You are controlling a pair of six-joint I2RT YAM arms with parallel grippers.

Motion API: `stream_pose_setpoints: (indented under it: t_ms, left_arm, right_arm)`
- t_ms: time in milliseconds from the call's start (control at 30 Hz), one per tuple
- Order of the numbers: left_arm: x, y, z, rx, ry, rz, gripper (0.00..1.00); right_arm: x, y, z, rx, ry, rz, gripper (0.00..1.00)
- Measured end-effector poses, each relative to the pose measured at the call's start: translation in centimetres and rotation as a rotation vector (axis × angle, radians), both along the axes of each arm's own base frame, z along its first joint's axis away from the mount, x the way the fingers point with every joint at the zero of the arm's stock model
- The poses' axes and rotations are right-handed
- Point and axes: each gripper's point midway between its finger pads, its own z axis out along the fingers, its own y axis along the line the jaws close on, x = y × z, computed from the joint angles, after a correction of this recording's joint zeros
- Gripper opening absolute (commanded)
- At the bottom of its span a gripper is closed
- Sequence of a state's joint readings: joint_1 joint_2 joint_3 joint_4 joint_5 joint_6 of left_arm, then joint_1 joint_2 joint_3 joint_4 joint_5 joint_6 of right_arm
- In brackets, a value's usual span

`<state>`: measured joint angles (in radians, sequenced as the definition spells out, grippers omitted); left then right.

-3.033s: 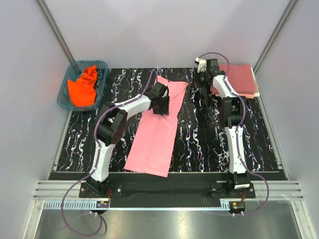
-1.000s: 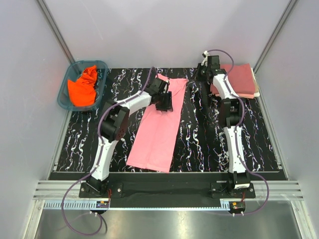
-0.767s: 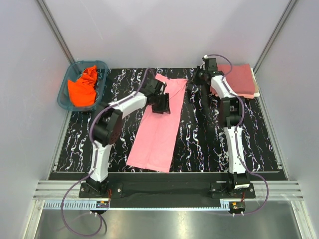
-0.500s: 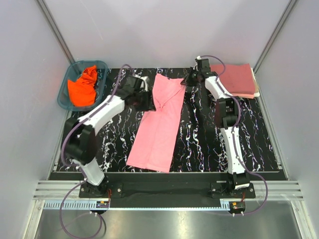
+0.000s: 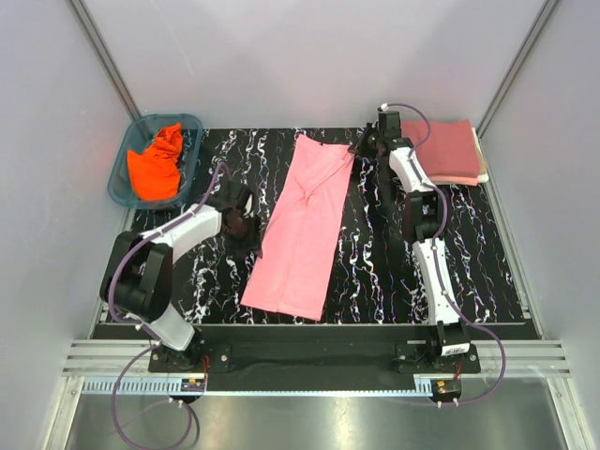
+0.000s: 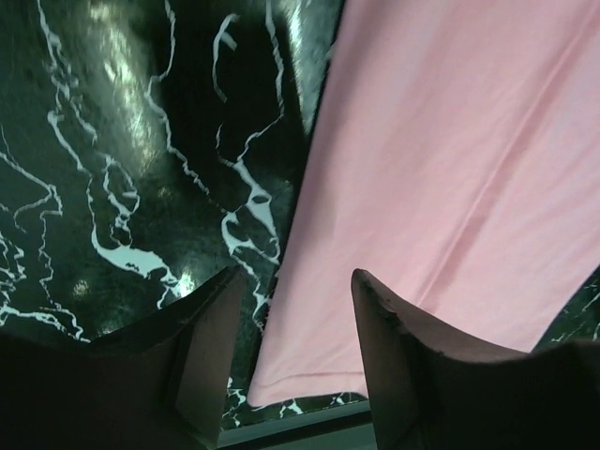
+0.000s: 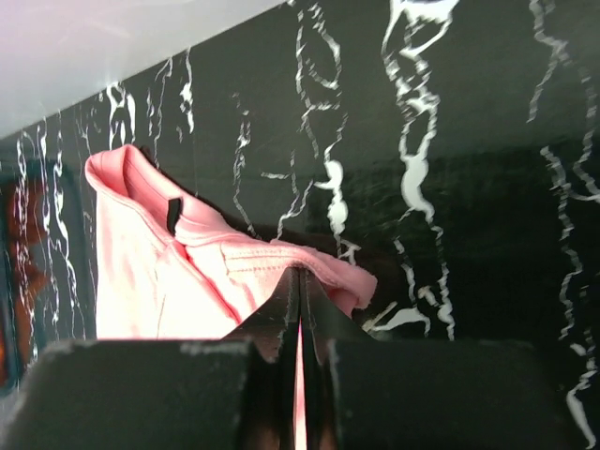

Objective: Fold and stack the t-shirts
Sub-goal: Fold the tshirt

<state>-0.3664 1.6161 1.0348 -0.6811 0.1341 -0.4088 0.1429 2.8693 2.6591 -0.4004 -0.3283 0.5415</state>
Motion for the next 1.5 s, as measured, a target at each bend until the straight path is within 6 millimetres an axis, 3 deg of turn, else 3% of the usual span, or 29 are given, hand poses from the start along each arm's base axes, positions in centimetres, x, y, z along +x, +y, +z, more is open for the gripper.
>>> stream_pose_setpoints:
  t_ms: [300, 467, 600, 667, 800, 933, 1033, 1100, 1167, 1267, 1367, 1500]
  left_arm:
    - [-5.0, 1.3, -2.4, -0.007, 0.089, 0.020, 0.57]
    - [-6.2, 0.7, -2.7, -0.059, 0.107, 0.037, 0.55]
    - [-6.5, 0.3, -2.8, -0.094, 0.087, 0.051, 0.38]
    - [-6.9, -0.1, -2.9, -0.112, 0.081, 0.048, 0.34]
    - [-8.5, -2.2, -3.0, -0.184, 0.044, 0.022, 0.30]
    - [-11.2, -4.3, -2.9, -0.235, 0.023, -0.022, 0.34]
    - [-12.5, -5.7, -2.7, -0.257, 0.023, -0.058, 0.42]
    - [-13.1, -6.3, -2.4, -0.269, 0.016, -0.072, 0.48]
    - [-13.0, -6.3, -1.9, -0.274, -0.003, -0.064, 0.49]
    - [-12.5, -5.8, -0.7, -0.259, -0.054, -0.051, 0.52]
    - [-11.7, -5.2, 0.2, -0.229, -0.103, -0.037, 0.54]
    - [-11.5, -4.5, 0.3, -0.197, -0.118, -0.024, 0.55]
  right_arm:
    - [1.2, -0.2, -0.1, 0.031, -0.032, -0.030, 0.00]
    - [1.5, -0.1, 0.3, 0.034, -0.055, -0.027, 0.19]
    - [-0.7, -0.5, 1.1, 0.020, 0.022, -0.030, 0.30]
    - [-2.4, -0.8, 2.7, 0.017, 0.055, -0.038, 0.36]
    - [-8.7, -1.4, 9.2, 0.047, 0.112, -0.063, 0.40]
    - [-19.1, -1.5, 15.8, 0.067, 0.124, -0.069, 0.43]
    - [-27.3, 0.9, 17.6, 0.046, 0.127, -0.011, 0.44]
    - [-33.8, 3.7, 16.5, 0.040, 0.172, 0.076, 0.45]
    - [-39.0, 5.1, 13.9, 0.029, 0.254, 0.131, 0.45]
    - [-46.1, 4.2, 8.3, -0.027, 0.440, 0.132, 0.46]
    - [-50.7, 2.7, 4.6, -0.068, 0.572, 0.095, 0.47]
    - [-53.9, 2.9, 3.2, -0.074, 0.632, 0.110, 0.47]
